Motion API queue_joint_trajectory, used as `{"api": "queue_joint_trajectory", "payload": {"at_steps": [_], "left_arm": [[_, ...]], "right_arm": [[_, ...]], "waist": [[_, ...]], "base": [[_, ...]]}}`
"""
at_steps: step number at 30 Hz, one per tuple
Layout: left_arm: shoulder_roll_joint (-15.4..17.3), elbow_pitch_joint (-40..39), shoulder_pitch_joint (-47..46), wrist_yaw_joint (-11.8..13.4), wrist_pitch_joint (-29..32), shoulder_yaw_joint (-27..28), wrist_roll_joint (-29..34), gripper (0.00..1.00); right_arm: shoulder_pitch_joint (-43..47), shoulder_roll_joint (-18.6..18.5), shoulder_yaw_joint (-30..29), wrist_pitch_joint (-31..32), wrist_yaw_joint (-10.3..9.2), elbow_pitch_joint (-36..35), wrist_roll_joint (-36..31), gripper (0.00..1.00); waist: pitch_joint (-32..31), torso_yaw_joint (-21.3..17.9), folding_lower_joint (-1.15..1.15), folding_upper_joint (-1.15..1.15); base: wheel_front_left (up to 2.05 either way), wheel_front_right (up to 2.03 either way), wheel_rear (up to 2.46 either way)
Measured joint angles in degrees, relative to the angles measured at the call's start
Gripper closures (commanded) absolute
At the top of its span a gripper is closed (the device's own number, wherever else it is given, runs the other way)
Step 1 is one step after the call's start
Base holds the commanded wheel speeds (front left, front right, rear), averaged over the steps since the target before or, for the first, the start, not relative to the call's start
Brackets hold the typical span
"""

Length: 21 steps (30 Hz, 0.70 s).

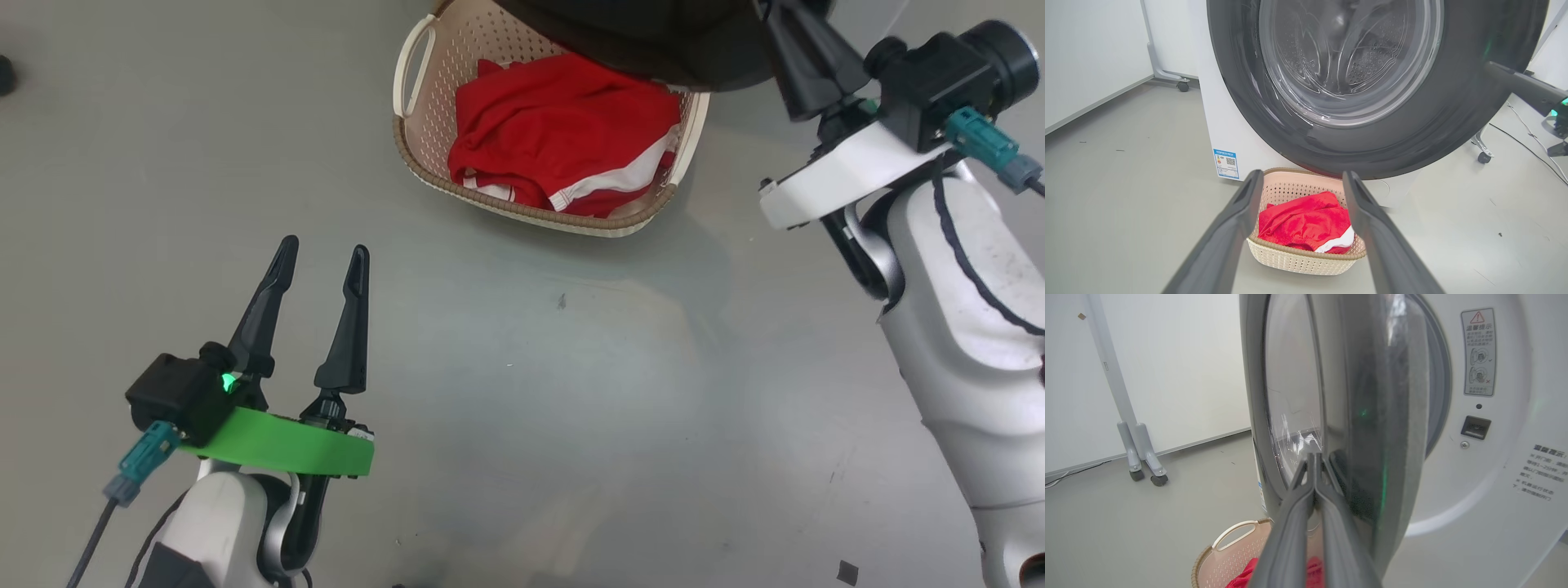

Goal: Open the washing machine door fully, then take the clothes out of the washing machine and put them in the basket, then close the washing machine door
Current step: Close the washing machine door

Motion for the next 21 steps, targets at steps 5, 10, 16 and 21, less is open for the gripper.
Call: {"api": "queue_joint_trajectory", "payload": {"at_steps": [5,10,16,21], "left_arm": [[-0.3,-0.29,-0.91,0.0,0.0,-0.15,-0.98,0.0],[-0.47,-0.67,-2.24,0.0,-0.01,0.2,-1.51,0.0],[-1.04,-0.75,-4.0,0.0,-0.01,0.26,-2.42,0.0],[-1.31,-0.59,-5.41,0.0,-0.01,-0.32,-2.72,0.0]], "right_arm": [[-3.78,-0.7,-2.19,0.91,-1.45,0.57,0.21,1.0],[-8.9,-2.31,-2.78,2.69,-1.45,1.21,-0.13,1.0],[-13.77,-4.31,-2.92,4.26,-1.29,2.81,-0.91,1.0],[-16.82,-4.94,-4.2,5.42,-1.27,4.42,-0.57,1.0]], "waist": [[2.04,0.41,0.0,0.0],[4.29,0.65,0.0,0.0],[6.79,0.76,0.01,0.0],[8.38,1.08,0.0,0.0]], "base": [[0.0,0.0,0.0],[0.0,0.0,0.0],[0.0,0.0,0.0],[0.0,0.0,0.0]]}}
